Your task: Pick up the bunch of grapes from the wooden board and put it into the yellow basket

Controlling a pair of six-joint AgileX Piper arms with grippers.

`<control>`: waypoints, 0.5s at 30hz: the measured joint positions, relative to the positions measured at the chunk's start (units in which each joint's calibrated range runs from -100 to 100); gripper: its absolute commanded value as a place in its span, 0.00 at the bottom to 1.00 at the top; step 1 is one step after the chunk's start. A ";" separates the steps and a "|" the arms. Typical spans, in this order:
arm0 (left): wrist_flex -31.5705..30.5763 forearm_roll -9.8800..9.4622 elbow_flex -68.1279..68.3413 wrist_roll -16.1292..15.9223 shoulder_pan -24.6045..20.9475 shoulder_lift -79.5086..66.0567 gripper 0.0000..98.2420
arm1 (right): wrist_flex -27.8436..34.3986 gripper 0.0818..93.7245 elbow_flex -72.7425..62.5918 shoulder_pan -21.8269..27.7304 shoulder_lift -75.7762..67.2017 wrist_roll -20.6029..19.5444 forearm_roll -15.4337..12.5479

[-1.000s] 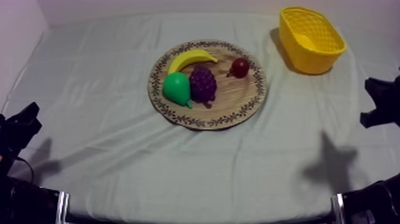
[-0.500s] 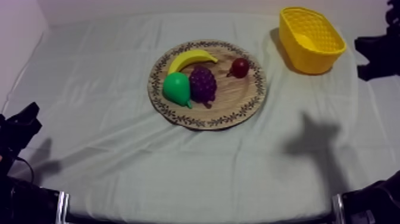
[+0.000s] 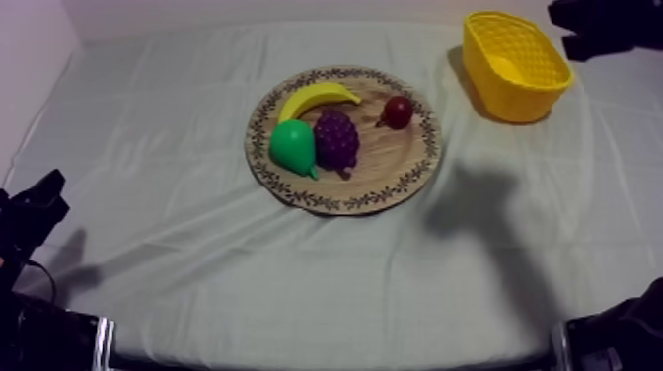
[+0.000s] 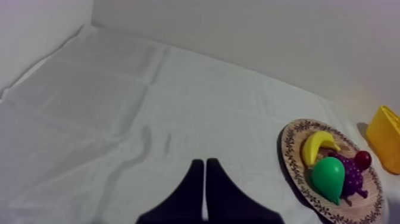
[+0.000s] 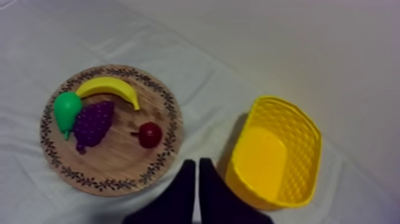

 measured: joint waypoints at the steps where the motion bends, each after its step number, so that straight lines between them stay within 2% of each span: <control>1: 0.00 0.00 0.00 0.00 0.00 0.00 0.00 | 0.79 0.00 -1.36 -0.52 0.95 0.07 -0.06; 9: 0.00 0.00 0.00 0.00 0.00 0.00 0.00 | 4.21 0.00 -12.42 -3.62 9.18 0.13 -0.05; 15: 0.00 0.00 0.00 0.00 0.00 0.00 0.00 | 5.63 0.00 -19.27 -6.56 15.51 -1.63 2.05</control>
